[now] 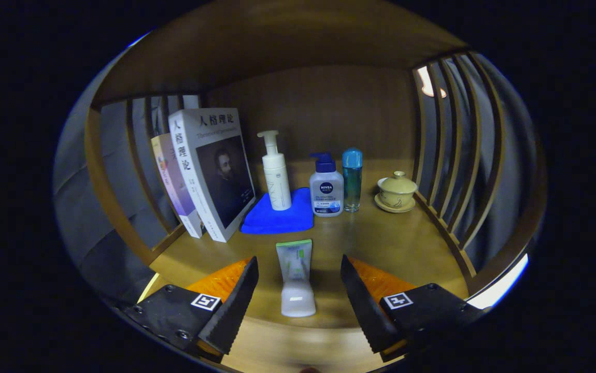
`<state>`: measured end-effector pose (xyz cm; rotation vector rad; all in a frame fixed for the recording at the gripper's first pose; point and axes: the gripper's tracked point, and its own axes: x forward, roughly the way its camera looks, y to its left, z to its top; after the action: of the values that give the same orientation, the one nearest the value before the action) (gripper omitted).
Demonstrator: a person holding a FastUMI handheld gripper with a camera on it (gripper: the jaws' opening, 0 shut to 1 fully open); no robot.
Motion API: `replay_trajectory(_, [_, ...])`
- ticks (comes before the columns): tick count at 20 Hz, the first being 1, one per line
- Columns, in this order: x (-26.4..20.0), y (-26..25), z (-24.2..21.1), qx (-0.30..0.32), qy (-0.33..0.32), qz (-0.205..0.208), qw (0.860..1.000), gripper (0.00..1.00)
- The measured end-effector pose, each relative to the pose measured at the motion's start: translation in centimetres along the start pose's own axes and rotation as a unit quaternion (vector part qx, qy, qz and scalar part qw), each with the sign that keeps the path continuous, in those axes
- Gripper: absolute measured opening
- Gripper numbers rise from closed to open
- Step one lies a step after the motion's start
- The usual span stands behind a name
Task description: Pull open the drawer, take out the items inside it, and place them on the countertop above the cabinet.
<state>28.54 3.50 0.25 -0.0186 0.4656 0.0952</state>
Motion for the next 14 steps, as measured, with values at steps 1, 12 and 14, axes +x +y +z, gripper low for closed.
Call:
replay_trajectory(1, [-1.0,0.1,-0.7,0.002,-0.008,0.001,1.000,0.98])
replay_trajectory(12, [-11.5,1.3,-6.3,-0.043,-0.088,-0.002,0.995,0.98])
replay_trajectory(14, [-13.3,1.7,-7.0,-0.048,-0.107,-0.006,0.993,0.98])
